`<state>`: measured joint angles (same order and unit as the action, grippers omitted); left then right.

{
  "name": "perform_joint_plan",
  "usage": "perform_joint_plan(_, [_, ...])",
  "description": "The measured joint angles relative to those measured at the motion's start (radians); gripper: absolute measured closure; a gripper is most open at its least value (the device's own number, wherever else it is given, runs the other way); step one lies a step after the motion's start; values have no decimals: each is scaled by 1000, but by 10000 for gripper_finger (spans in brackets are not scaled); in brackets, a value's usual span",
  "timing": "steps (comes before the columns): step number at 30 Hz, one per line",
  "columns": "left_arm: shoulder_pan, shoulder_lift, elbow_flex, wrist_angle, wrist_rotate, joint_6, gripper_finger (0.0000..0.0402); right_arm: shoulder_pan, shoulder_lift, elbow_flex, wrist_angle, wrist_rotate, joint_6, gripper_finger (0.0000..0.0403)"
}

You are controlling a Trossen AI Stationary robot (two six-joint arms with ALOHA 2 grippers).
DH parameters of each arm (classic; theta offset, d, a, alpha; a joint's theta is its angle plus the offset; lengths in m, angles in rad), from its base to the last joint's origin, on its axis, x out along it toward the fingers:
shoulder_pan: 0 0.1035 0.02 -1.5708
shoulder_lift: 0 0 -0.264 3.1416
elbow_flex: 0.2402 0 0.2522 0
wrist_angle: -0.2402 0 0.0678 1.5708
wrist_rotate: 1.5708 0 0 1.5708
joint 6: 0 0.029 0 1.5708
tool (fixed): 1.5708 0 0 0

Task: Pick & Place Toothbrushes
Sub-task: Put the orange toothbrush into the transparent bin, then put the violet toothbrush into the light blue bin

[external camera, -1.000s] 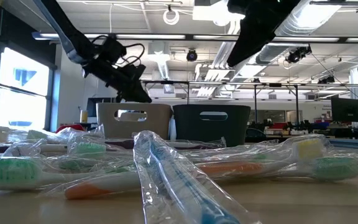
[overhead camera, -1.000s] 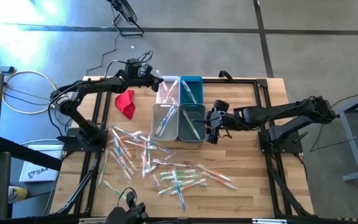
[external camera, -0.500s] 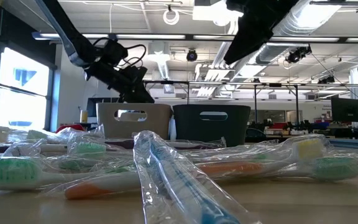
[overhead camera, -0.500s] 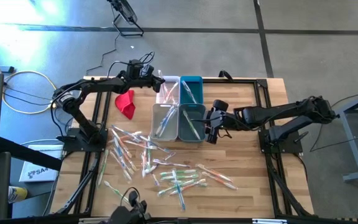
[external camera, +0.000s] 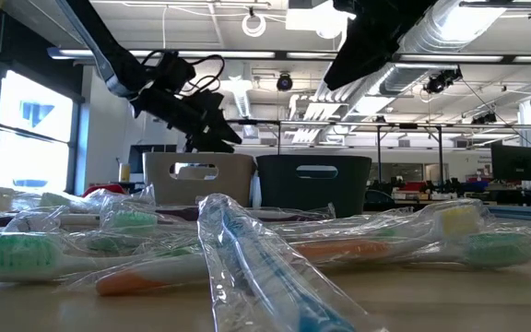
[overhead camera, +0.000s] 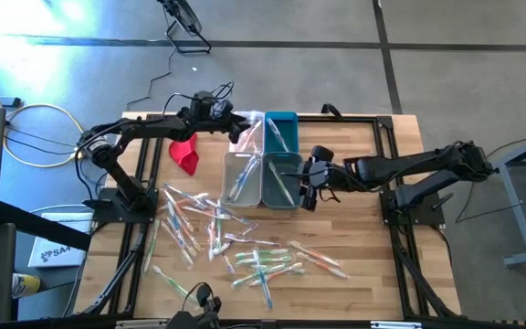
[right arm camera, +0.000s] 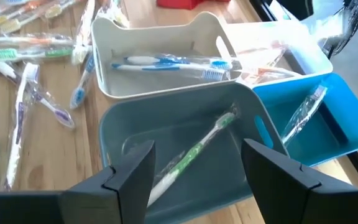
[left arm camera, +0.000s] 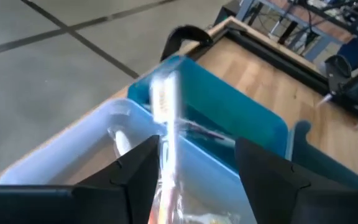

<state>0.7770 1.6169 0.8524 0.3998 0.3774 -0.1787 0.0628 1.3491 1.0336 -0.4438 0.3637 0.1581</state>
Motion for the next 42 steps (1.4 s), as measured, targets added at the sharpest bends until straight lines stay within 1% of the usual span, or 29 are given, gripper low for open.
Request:
perform_joint_plan(6, [9,0,0,55,-22,-2,195,0,0,1,15,0,22,173])
perform_joint_plan(10, [10,-3,0,112,-22,-9,195,0,0,1,16,0,22,173])
perform_joint_plan(13, [10,-22,3,121,-17,-9,195,0,0,1,31,7,33,173])
perform_joint_plan(20, [8,-46,12,60,44,-13,195,0,-1,1,83,11,93,173])
perform_joint_plan(27, [8,-46,12,-18,176,36,195,0,-1,1,83,11,187,173])
perform_joint_plan(30, [8,-45,12,-16,219,49,197,0,-1,1,83,5,235,173])
perform_joint_plan(32, [8,-45,12,-18,219,60,206,0,-1,1,83,1,247,173])
perform_joint_plan(35, [8,-45,12,-19,219,78,229,0,-1,1,83,0,260,173])
perform_joint_plan(42, [8,-45,12,-24,228,106,307,3,-1,1,82,0,259,173])
